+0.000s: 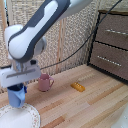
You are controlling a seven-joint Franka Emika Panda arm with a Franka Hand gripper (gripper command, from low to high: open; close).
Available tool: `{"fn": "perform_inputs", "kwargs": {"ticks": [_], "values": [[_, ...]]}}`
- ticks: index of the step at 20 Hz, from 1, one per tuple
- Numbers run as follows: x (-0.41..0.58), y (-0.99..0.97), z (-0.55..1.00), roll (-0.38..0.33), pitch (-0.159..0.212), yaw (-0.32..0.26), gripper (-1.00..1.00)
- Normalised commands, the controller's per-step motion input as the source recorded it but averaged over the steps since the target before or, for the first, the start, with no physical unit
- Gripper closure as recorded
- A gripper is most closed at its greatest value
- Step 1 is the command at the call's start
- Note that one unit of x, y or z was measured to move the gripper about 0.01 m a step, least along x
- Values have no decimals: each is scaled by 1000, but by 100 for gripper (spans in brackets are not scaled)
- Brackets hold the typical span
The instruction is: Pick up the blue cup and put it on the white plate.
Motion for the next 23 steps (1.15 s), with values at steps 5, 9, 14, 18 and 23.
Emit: {"fn": "perform_inputs", "kwargs": {"ticks": [5,9,14,18,23], "values": [[108,594,-430,-160,-30,41,100],[167,206,101,-111,-167,9,-100],[92,-157,665,-141,-38,1,-100],[24,-368,762,-120,3,35,-100],[342,-319,692,-82,-138,19,-100]]}}
